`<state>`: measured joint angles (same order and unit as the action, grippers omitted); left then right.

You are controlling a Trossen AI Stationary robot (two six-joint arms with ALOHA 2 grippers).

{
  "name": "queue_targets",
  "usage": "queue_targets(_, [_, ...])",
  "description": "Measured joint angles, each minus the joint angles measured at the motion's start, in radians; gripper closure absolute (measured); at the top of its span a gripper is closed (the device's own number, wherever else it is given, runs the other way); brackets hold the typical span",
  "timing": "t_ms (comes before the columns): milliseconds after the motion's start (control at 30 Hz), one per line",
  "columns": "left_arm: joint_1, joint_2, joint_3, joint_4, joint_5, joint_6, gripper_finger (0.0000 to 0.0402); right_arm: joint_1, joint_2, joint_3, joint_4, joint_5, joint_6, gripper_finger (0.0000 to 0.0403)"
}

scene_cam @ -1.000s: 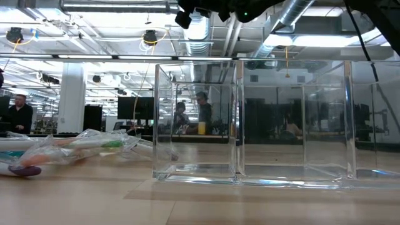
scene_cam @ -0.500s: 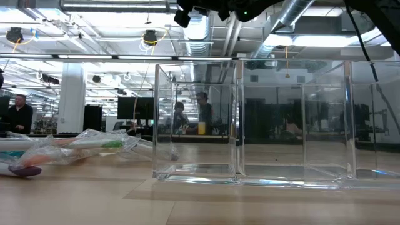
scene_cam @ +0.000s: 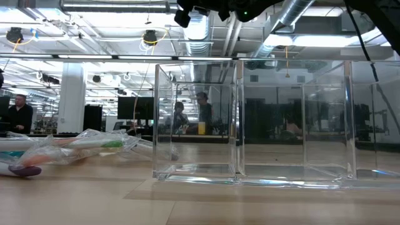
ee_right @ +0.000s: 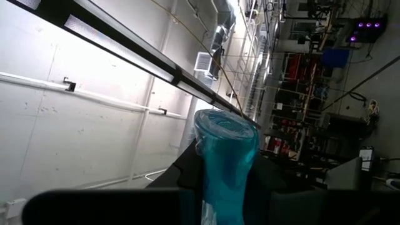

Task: Pick & Place toothbrushing station
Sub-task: Put the blue mouthwash into the transparent organizer

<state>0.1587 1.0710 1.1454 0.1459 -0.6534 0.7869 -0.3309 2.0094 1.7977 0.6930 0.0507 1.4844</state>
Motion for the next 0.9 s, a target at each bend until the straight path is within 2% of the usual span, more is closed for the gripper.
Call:
queue_targets(533, [0.010, 0.012, 0.000, -0.001, -0.001, -0.001, 0.0259, -0.006, 0.000, 0.000, 0.000, 0.002, -0.002, 0.0348])
queue_targets(767, [0.011, 0.011, 0.001, 0.002, -0.007, -0.001, 0.0318, -0.006, 0.000, 0.000, 0.002, 0.001, -0.002, 0.0348])
queue_targets(900, [0.011, 0.011, 0.001, 0.003, -0.010, -0.002, 0.0321, -0.006, 0.000, 0.000, 0.003, 0.001, -0.002, 0.0348])
